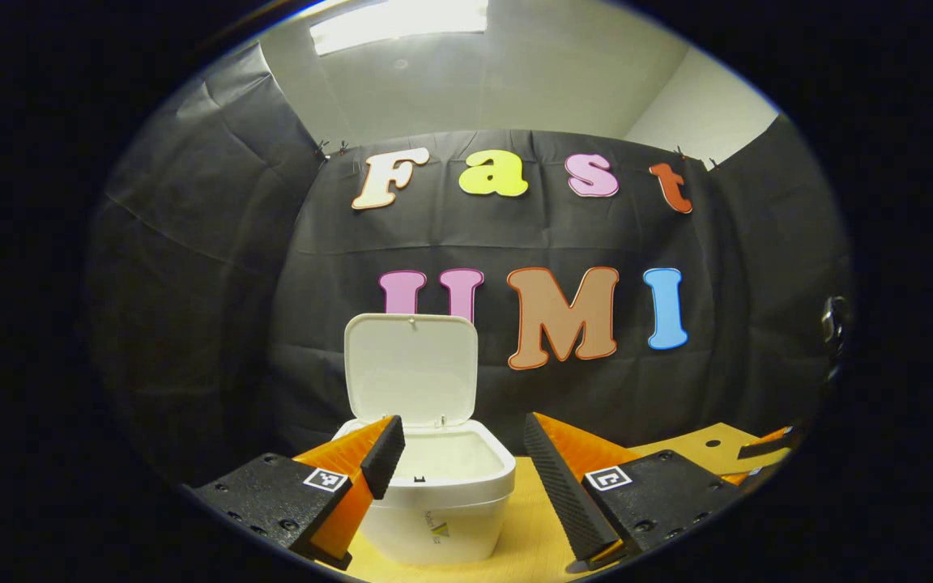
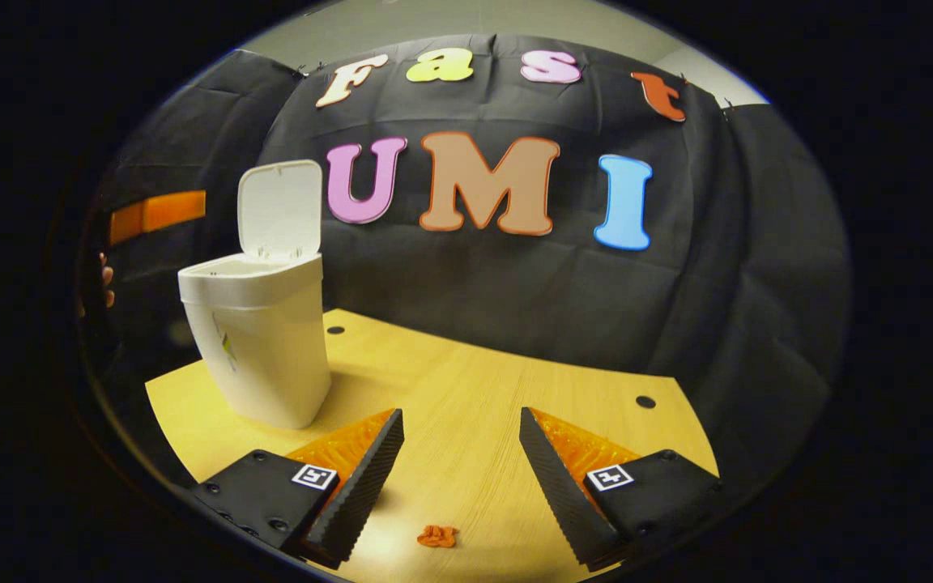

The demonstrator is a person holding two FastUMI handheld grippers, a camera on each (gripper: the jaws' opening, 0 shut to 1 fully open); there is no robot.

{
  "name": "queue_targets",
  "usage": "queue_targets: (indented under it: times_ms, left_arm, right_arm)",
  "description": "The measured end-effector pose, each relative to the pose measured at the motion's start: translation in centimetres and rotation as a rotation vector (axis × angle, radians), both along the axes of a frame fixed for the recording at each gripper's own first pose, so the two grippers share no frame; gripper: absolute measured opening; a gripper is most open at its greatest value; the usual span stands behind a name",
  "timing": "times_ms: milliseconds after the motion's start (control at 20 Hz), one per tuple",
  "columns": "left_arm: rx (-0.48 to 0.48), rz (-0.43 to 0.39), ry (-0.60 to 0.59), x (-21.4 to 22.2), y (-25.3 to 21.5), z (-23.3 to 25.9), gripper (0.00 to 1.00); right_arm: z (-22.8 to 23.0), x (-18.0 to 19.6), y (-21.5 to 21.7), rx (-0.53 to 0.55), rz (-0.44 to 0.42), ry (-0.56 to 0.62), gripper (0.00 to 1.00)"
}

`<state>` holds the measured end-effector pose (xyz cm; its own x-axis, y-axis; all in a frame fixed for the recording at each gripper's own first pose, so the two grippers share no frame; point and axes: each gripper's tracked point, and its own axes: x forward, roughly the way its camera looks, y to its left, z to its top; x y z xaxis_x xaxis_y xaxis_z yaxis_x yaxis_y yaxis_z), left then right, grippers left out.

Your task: Press the lid of the desktop garbage bin to open it, pick up the crumpled paper on the desktop and throw it into the bin, then pick up the pop can on the desktop and drop it into the bin, and finally close the garbage bin lid.

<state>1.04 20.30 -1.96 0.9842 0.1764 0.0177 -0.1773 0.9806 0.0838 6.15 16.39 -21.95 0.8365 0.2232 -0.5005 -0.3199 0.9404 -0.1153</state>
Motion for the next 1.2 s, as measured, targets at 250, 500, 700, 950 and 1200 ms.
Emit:
queue_targets:
  times_ms: [250,500,700,950,1200]
  left_arm:
    - [0.038,-0.007,-0.016,-0.9,-0.2,1.0,0.91]
    - [0.061,0.001,-0.018,-1.4,0.2,1.6,0.91]
    - [0.067,0.005,-0.017,-1.8,0.5,1.7,0.91]
    - [0.068,0.007,-0.01,-2.0,0.7,1.7,0.91]
    - [0.069,0.01,0.0,-1.9,0.8,1.6,0.91]
  right_arm:
    - [-6.2,-0.5,-0.4,-0.062,0.01,0.142,0.96]
    - [-11.0,-1.6,-1.1,-0.111,0.013,0.242,0.97]
    - [-14.1,-2.7,-1.5,-0.147,0.012,0.32,0.96]
    - [-17.0,-4.6,-2.7,-0.202,-0.003,0.418,0.97]
    - [-18.9,-5.7,-2.8,-0.196,0.002,0.488,0.91]
